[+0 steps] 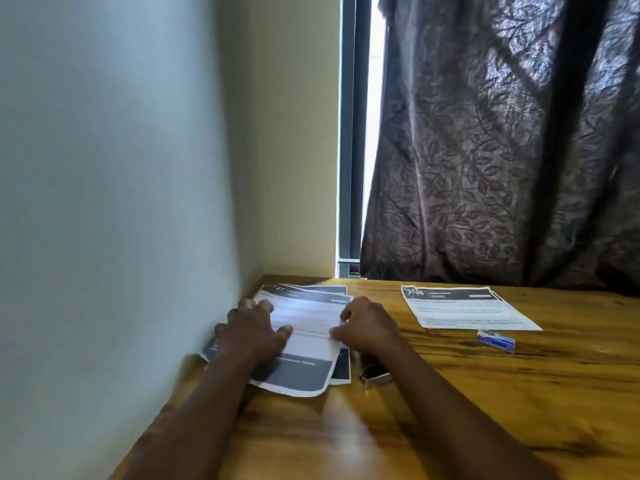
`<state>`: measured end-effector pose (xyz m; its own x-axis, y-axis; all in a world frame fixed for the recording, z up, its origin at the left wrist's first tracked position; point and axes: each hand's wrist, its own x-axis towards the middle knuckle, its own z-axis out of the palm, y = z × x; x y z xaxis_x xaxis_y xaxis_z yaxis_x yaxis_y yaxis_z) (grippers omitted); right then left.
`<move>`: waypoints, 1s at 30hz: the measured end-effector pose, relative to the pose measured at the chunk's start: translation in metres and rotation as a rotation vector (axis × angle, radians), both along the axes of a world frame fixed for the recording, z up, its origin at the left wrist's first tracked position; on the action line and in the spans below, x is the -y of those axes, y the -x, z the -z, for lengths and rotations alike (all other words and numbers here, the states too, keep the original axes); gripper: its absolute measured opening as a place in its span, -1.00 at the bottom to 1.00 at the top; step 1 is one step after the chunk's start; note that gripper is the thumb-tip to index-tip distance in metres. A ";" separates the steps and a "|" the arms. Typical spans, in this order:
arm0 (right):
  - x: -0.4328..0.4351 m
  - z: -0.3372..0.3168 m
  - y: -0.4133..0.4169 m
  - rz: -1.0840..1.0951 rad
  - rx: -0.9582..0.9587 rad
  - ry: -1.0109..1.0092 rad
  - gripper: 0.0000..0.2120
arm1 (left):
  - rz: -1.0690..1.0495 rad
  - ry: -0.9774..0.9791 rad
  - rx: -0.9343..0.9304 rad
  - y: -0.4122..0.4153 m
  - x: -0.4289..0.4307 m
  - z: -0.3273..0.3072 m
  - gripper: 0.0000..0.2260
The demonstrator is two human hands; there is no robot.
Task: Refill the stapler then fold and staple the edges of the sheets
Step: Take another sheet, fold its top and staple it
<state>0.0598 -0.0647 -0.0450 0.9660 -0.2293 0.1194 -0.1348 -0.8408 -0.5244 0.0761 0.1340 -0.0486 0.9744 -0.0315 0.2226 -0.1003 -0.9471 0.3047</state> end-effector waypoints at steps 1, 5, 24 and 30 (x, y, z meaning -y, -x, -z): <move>0.000 0.003 -0.002 -0.004 -0.002 0.005 -0.60 | 0.008 -0.018 -0.002 0.000 0.001 0.000 -0.41; 0.002 0.008 -0.002 -0.038 0.098 -0.045 -0.83 | 0.035 -0.044 0.046 -0.001 0.005 -0.003 -0.37; 0.083 -0.078 0.109 -0.140 1.029 0.020 -0.88 | 0.433 0.092 0.989 0.031 0.025 -0.032 -0.83; 0.138 -0.063 0.184 -0.072 1.098 0.306 -0.84 | 0.650 -0.030 1.043 0.061 0.062 -0.027 -0.82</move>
<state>-0.1240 -0.2032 0.0177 0.3147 0.0062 0.9492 0.3238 -0.9407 -0.1012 0.0148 0.0717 -0.0219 0.1315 -0.4633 0.8764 -0.7389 -0.6352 -0.2249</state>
